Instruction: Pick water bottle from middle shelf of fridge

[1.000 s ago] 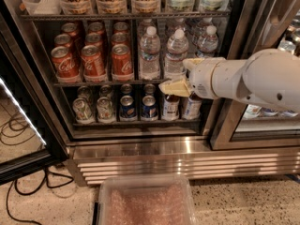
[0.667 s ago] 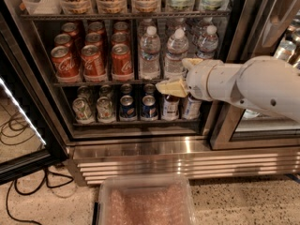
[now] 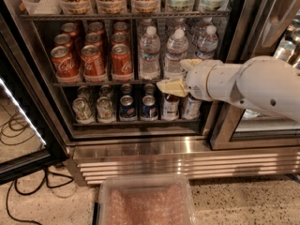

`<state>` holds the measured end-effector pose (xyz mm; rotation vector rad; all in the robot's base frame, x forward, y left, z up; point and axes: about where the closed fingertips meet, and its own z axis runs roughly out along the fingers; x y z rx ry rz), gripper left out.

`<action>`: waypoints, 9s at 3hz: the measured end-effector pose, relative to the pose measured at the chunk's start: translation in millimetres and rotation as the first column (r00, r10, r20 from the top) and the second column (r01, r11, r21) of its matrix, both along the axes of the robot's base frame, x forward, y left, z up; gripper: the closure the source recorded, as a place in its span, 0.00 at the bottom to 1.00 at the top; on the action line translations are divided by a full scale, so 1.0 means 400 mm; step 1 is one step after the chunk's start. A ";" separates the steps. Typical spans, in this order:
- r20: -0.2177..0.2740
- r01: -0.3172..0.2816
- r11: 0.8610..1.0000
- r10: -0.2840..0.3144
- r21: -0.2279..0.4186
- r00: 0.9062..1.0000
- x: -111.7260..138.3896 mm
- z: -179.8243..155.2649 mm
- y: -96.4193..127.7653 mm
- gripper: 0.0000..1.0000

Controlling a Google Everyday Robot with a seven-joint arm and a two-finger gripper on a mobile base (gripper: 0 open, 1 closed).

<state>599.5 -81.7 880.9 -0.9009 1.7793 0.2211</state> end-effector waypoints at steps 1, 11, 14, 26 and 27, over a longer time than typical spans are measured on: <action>0.000 0.000 1.000 0.000 0.000 1.000 0.000 0.000 0.000 0.35; 0.210 0.178 0.982 -0.188 0.065 0.959 0.182 0.038 -0.068 0.35; 0.244 0.225 0.973 -0.230 0.050 0.942 0.308 -0.017 -0.044 0.38; 0.348 0.180 0.952 -0.260 0.246 0.901 0.110 0.371 -0.294 1.00; 0.320 0.123 0.963 -0.199 0.241 0.926 0.107 0.414 -0.334 1.00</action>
Offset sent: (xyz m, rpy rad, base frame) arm 0.0110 0.0019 -0.0020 0.0261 -0.0344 -0.0318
